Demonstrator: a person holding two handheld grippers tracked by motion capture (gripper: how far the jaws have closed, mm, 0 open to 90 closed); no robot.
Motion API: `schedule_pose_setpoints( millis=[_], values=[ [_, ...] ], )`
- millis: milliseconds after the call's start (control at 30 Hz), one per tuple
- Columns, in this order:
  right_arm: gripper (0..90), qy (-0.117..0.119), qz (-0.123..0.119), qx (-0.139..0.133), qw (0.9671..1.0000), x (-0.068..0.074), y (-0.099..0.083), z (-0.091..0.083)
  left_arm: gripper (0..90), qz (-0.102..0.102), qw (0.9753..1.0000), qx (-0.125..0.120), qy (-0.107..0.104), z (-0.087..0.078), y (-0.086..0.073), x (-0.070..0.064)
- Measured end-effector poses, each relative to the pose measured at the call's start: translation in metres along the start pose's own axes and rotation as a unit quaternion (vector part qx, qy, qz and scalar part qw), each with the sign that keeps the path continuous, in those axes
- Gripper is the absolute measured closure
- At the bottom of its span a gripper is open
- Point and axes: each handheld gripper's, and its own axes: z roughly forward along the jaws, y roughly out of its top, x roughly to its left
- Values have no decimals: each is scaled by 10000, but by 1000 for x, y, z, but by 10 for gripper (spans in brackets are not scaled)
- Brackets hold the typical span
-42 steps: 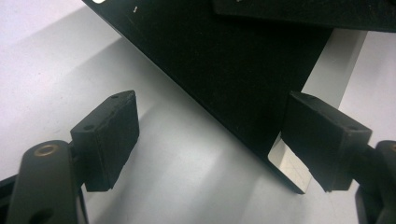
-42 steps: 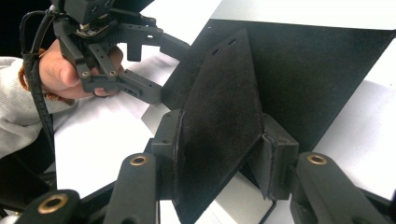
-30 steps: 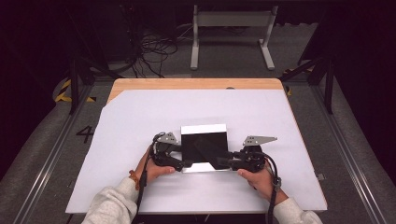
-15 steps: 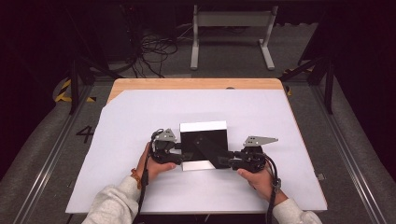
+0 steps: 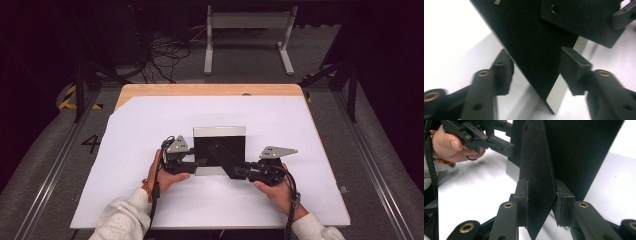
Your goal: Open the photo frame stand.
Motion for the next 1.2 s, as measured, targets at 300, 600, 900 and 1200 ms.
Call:
schedule_pose_setpoints(
  millis=[300,600,900,1200],
  values=[
    [681,-19,-110,26,9999,3,0,-1,423,-40,9998,85,-170,5,-4,1],
    [683,0,-227,6,9997,6,0,-2,431,-127,9987,271,-418,10,-6,3],
    [684,-2,-394,-8,9992,8,1,-2,441,-74,9980,396,-486,14,-6,3],
    [723,-163,-374,70,9991,7,0,-1,586,25,9996,219,-181,5,-4,3]
  ],
)
